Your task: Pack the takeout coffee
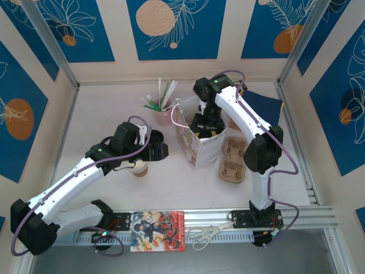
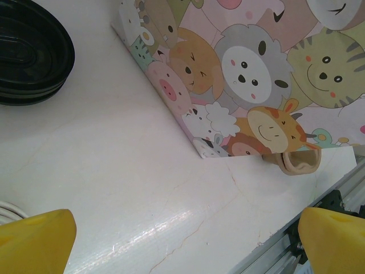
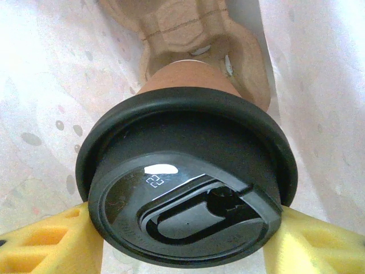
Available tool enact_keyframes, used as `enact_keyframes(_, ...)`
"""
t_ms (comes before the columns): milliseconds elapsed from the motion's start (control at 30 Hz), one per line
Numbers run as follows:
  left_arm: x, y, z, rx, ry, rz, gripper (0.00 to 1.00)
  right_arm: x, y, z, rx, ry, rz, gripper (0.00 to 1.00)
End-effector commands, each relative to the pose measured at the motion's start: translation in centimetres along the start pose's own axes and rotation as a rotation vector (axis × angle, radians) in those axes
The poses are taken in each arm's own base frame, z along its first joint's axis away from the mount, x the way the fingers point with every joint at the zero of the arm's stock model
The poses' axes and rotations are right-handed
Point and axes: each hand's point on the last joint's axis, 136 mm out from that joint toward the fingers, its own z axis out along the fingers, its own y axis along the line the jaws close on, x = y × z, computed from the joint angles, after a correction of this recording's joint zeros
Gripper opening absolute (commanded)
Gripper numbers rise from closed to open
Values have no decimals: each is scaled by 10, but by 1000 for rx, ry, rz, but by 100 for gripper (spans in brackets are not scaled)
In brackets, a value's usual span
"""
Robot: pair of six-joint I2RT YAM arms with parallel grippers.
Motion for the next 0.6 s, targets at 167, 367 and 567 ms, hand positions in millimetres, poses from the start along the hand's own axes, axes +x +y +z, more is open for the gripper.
enact_keyframes(167, 0, 0, 1, 15, 4, 3, 100, 11, -10, -7, 38, 40, 39, 64)
enact_keyframes(367, 1, 0, 1, 15, 6, 1, 100, 10, -11, -8, 37, 38, 40, 64)
enact_keyframes(567, 2, 0, 2, 16, 8, 1, 100, 9, -12, -9, 37, 35, 44, 64)
